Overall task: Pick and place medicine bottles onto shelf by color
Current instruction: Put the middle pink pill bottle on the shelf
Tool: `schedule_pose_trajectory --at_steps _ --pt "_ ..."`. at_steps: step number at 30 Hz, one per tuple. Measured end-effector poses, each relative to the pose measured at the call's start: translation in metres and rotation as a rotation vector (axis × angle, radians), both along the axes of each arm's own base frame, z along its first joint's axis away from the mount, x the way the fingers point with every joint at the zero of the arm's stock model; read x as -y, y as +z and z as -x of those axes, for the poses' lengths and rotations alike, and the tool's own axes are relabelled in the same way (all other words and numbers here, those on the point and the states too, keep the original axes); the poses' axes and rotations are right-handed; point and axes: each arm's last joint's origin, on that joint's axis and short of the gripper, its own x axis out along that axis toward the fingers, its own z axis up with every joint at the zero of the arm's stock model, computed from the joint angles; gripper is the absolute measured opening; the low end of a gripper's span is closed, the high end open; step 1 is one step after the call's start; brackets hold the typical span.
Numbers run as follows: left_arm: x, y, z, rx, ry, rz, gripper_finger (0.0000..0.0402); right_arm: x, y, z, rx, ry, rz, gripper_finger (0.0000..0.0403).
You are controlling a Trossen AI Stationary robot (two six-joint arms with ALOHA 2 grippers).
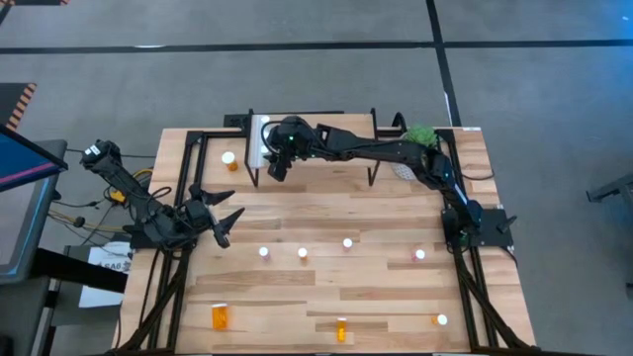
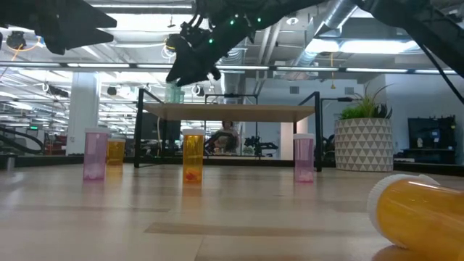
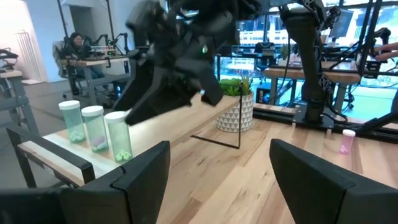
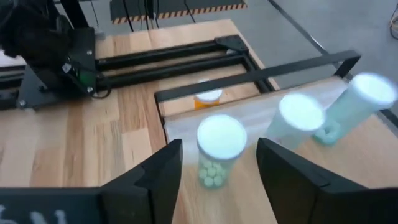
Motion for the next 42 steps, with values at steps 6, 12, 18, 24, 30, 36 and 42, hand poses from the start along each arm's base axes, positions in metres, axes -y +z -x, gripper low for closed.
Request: schedule_pose_trajectory --at_steps 6,12,18,24,30,36,42 --pt "0.0 -0.001 0.0 -0.001 -0.001 0.003 0.0265 -0.017 0.028 0.009 -0.113 0.035 -0.022 0.0235" --pt "0.0 -0.004 0.0 -0.018 -0.003 -0.001 0.0265 -0.071 0.041 0.016 -0.185 0.203 -0.065 0.0235" --pt "0.0 -0.005 0.0 -0.021 -0.004 -0.004 0.0265 -0.123 0.03 0.025 -0.28 0.294 -0.075 0.0235" --pt "0.001 -0.005 0.0 -0.031 -0.034 -0.012 0.0265 -0.158 0.007 0.054 -0.268 0.197 -0.056 0.0235" --pt "0.001 -0.007 0.0 -0.042 -0.031 -0.023 0.0265 -0.16 -0.009 0.116 -0.051 0.023 -0.086 0.0235" --pt "-0.005 -0.007 -0.003 -0.052 0.023 -0.038 0.0265 -0.167 -0.037 0.166 0.173 -0.009 -0.117 0.0234" --pt "-0.013 -0.006 -0.009 -0.058 0.038 -0.046 0.0265 -0.166 -0.055 0.181 0.252 -0.016 -0.147 0.0234"
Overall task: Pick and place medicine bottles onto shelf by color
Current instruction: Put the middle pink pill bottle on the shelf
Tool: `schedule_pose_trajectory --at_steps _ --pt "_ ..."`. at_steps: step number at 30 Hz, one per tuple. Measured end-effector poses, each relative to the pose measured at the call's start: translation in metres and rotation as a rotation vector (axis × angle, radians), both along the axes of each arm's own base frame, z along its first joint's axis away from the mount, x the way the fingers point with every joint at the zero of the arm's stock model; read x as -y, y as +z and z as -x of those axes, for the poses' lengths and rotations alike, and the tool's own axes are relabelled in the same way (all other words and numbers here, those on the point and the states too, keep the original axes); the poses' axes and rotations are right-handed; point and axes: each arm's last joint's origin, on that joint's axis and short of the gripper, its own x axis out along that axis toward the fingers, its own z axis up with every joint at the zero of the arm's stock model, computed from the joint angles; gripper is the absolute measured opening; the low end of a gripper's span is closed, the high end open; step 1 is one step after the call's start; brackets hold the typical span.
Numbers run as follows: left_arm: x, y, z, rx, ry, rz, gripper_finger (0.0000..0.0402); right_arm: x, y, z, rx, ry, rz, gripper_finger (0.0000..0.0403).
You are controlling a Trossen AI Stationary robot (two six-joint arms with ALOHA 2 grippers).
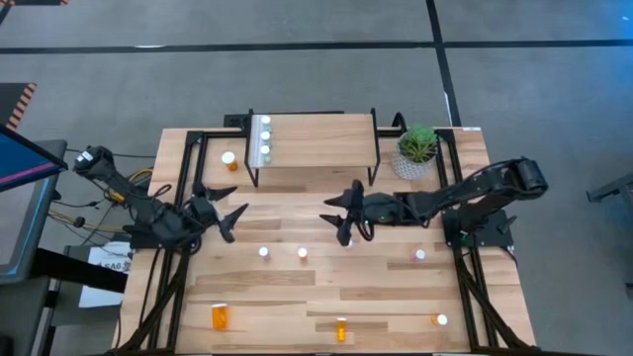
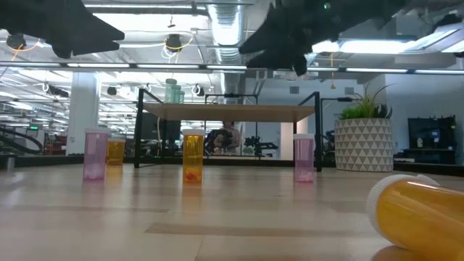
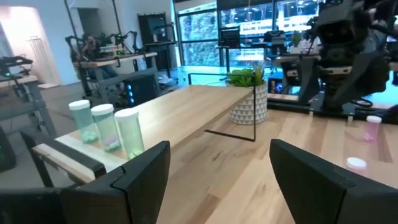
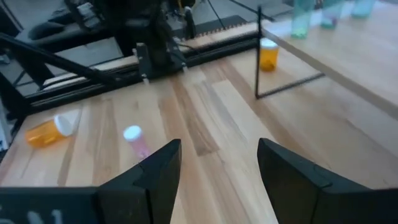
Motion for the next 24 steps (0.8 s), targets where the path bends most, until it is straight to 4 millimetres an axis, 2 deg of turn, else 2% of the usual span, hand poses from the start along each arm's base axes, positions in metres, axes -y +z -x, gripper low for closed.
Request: schedule_pose_trajectory --at_steps 5,15,24 --pt "-0.008 0.001 -0.006 0.004 -0.028 0.004 0.0265 -0.004 -0.006 -0.004 0.001 0.002 -0.027 0.0234" --pt "-0.022 0.002 -0.013 0.031 -0.005 0.043 0.0265 -0.042 -0.032 -0.014 0.004 0.064 -0.025 0.0234" --pt "-0.021 -0.004 -0.015 0.007 -0.087 0.089 0.0265 -0.062 -0.053 -0.021 0.027 0.039 -0.079 0.0234"
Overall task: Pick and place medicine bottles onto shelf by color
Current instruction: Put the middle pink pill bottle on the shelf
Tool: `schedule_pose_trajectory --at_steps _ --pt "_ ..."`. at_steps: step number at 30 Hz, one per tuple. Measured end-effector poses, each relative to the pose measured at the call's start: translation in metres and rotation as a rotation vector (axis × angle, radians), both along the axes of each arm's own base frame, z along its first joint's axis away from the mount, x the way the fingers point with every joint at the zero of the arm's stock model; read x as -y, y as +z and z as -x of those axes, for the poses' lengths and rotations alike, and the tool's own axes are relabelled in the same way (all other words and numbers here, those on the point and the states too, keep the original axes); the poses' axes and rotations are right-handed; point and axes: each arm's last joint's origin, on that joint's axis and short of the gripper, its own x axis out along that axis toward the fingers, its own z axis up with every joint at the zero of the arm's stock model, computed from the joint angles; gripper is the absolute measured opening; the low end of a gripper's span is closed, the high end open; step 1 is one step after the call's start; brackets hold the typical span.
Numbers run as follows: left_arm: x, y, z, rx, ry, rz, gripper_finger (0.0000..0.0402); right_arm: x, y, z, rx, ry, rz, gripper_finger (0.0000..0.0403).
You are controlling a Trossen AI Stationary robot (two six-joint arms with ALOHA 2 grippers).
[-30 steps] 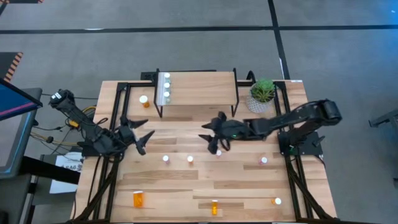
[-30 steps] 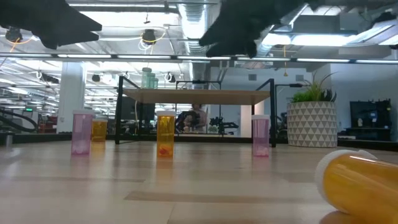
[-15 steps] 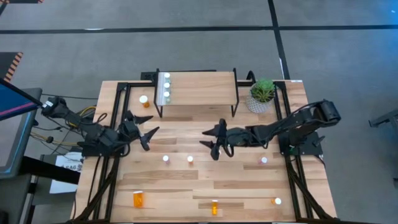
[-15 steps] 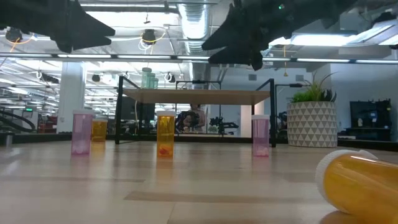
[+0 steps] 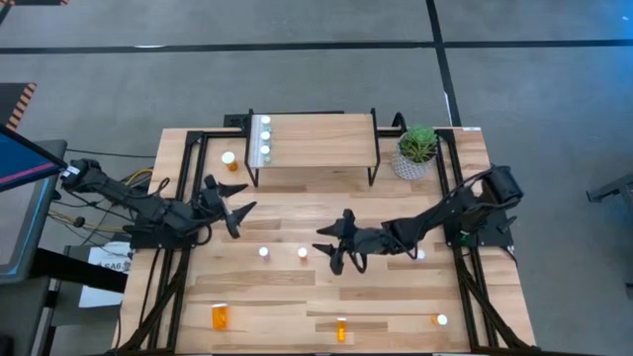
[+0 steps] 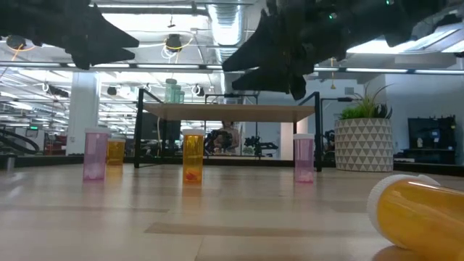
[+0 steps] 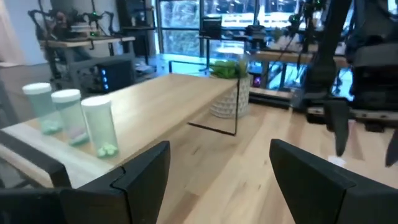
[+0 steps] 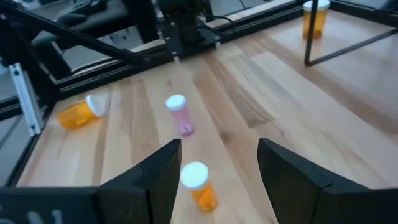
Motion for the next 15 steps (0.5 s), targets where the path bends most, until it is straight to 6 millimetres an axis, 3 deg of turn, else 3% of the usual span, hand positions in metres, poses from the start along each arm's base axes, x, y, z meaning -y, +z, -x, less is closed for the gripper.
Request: schedule_pose_trajectory --at_steps 9,15 --pt "0.0008 -0.0102 -0.0034 -0.081 0.032 -0.019 0.0265 -0.0041 0.0022 -0.0031 0.037 -0.011 -0.003 0.0234" --pt "0.0016 -0.005 -0.0052 -0.048 0.026 -0.042 0.0265 0.0025 0.0024 -0.005 0.041 -0.03 -0.004 0.0234"
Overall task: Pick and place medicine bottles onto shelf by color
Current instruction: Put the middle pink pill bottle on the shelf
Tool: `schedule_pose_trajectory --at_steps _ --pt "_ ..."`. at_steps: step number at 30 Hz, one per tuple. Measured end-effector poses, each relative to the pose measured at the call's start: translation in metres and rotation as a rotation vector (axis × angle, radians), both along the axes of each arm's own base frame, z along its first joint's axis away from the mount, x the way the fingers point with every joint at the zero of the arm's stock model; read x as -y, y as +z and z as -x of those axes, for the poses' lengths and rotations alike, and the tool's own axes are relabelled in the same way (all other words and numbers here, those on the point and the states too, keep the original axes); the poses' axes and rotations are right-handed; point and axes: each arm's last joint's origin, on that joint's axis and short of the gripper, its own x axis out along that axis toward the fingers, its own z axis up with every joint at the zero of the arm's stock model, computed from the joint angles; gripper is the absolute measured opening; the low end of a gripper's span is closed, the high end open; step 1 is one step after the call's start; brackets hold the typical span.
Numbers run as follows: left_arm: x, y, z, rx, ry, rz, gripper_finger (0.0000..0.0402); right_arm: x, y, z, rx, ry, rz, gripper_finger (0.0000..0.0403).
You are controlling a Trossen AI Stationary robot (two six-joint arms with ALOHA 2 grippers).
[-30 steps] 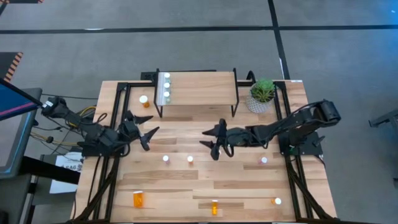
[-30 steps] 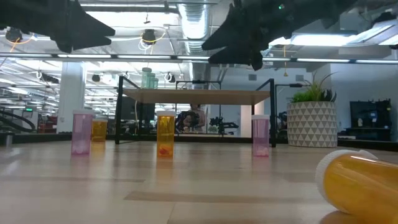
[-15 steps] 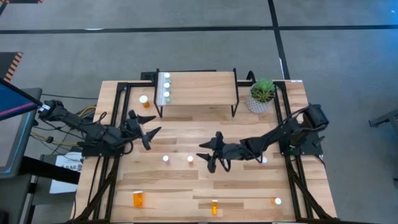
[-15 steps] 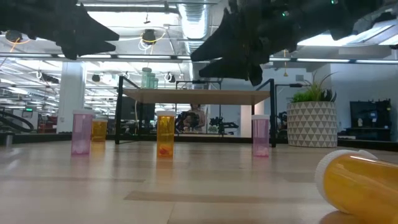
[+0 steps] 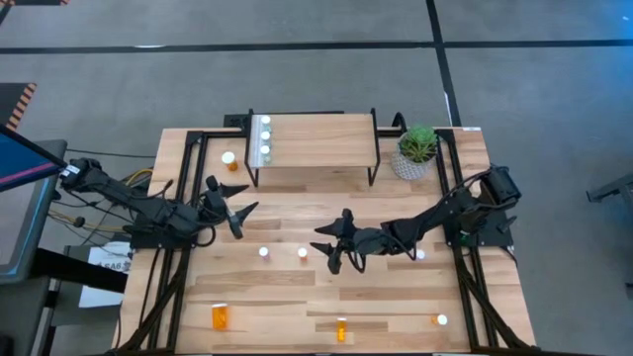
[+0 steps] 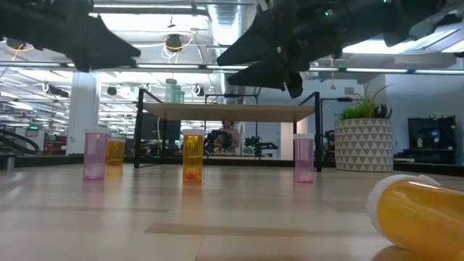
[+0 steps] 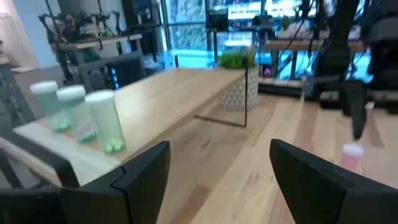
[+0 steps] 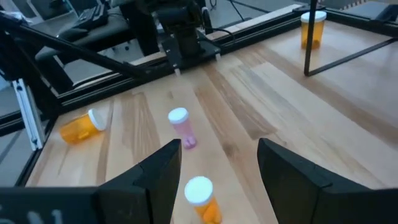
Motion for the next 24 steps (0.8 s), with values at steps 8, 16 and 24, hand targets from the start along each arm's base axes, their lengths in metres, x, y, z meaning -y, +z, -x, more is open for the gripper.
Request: schedule_pose_trajectory --at_steps 8,16,24 --pt "0.002 0.008 -0.001 0.052 -0.079 -0.019 0.0265 0.006 0.012 -0.011 -0.016 -0.005 0.056 0.0234" --pt "0.002 0.008 -0.001 0.068 -0.076 0.012 0.0265 0.003 0.016 -0.015 -0.11 0.005 0.082 0.0234" --pt "0.002 0.007 -0.002 0.063 -0.092 0.014 0.0265 0.003 0.016 -0.015 -0.106 0.005 0.081 0.0234"
